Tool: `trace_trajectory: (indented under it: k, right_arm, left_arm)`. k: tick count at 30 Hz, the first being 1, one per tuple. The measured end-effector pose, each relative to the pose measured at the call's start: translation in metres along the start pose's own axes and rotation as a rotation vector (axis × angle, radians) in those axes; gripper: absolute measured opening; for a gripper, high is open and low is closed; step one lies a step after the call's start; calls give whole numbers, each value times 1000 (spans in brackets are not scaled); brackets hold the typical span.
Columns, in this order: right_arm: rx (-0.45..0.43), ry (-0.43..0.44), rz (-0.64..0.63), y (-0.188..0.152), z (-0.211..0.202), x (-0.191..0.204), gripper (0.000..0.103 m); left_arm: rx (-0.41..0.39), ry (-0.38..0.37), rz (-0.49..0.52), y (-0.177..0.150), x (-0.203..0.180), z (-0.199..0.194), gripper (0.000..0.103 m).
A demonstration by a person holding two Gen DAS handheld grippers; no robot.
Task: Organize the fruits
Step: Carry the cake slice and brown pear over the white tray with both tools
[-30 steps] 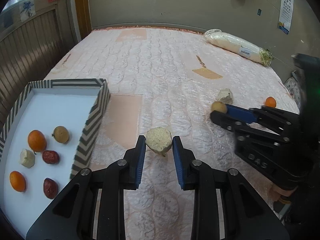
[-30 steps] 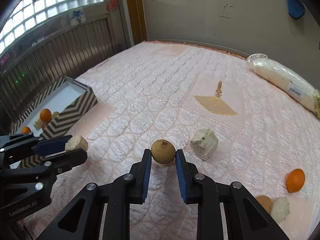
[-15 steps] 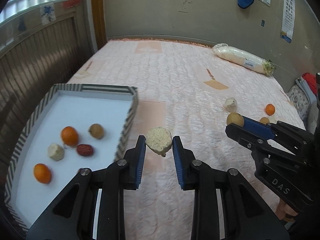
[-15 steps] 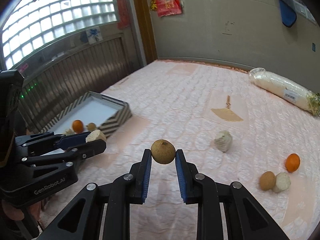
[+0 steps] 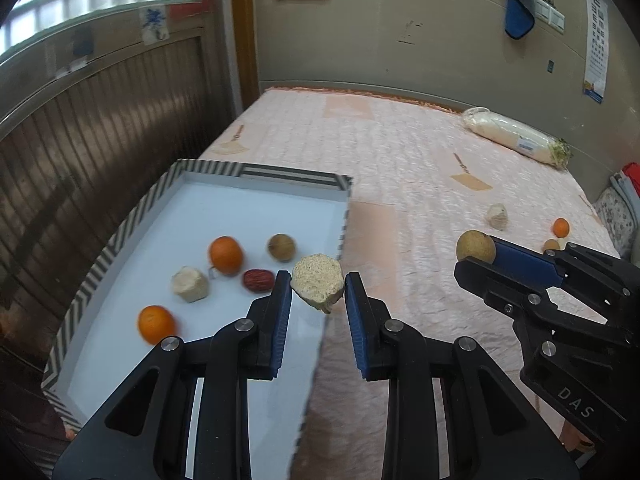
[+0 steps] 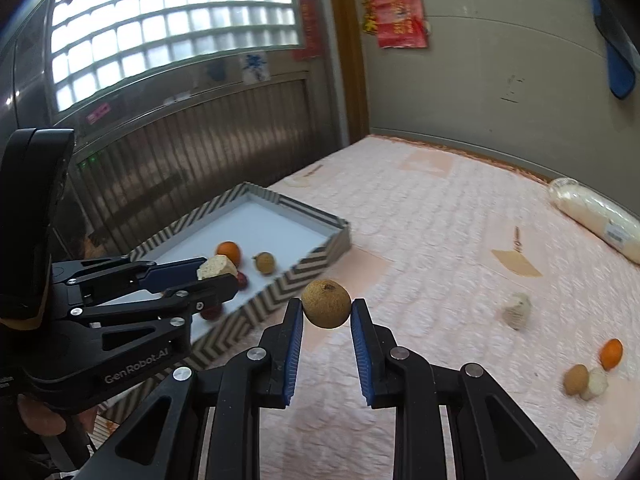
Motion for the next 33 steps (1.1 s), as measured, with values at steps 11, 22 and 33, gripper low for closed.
trace_trajectory:
  k: [11, 22, 33]
  right_arm:
    - [5, 68, -74, 4, 3, 50, 23]
    - [32, 117, -131, 4, 13, 83, 23]
    - [89, 174, -216, 0, 36, 116, 23]
  left_arm:
    - [-9, 49, -57, -16, 40, -16, 27]
    - [4, 77, -96, -29, 65, -19, 27]
    - [63, 92, -159, -51, 98, -18, 27]
Point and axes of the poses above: each gripper's, at about its wrist camera, not at the fingertips, and z roughly the way its jaws point, x to its left, y to its top, the point moved 2 cm from there along z, roughly the way its jaws point, and after that the axes turned 11 degrees about -y, right-handed, at the moved point
